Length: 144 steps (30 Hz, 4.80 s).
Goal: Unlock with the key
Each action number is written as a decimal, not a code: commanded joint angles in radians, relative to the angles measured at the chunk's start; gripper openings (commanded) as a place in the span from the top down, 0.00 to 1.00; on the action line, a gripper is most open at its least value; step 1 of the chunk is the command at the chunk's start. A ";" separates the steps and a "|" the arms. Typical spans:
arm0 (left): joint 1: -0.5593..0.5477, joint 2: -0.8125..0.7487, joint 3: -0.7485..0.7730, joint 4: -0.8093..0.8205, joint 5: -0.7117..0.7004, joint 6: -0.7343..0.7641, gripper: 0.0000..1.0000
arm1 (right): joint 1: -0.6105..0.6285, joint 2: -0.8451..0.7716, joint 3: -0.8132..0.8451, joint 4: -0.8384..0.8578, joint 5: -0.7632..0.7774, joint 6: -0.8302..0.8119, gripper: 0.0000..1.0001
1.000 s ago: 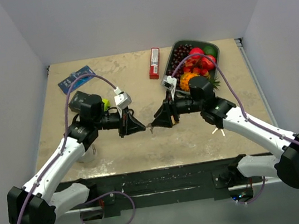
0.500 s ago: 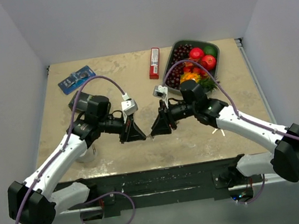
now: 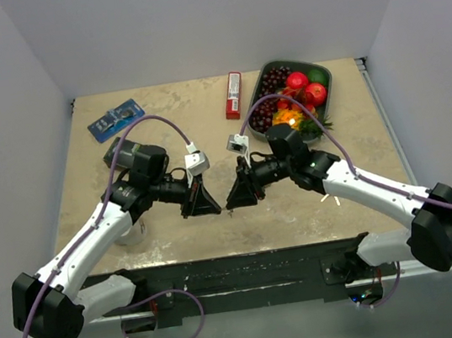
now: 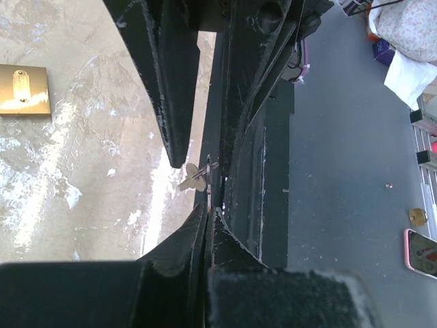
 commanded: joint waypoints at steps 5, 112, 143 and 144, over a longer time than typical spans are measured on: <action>-0.007 -0.007 0.049 0.008 0.011 0.020 1.00 | 0.020 0.013 0.038 -0.016 -0.036 -0.042 0.74; -0.444 1.199 0.794 -0.192 -1.326 -0.748 0.22 | -0.184 -0.712 -0.262 0.159 1.065 0.239 1.00; -0.365 1.075 0.532 0.012 -1.245 -0.771 1.00 | -0.184 -0.675 -0.278 0.108 1.079 0.231 1.00; -0.357 1.035 0.490 0.041 -1.219 -0.794 1.00 | -0.186 -0.671 -0.286 0.116 1.070 0.239 1.00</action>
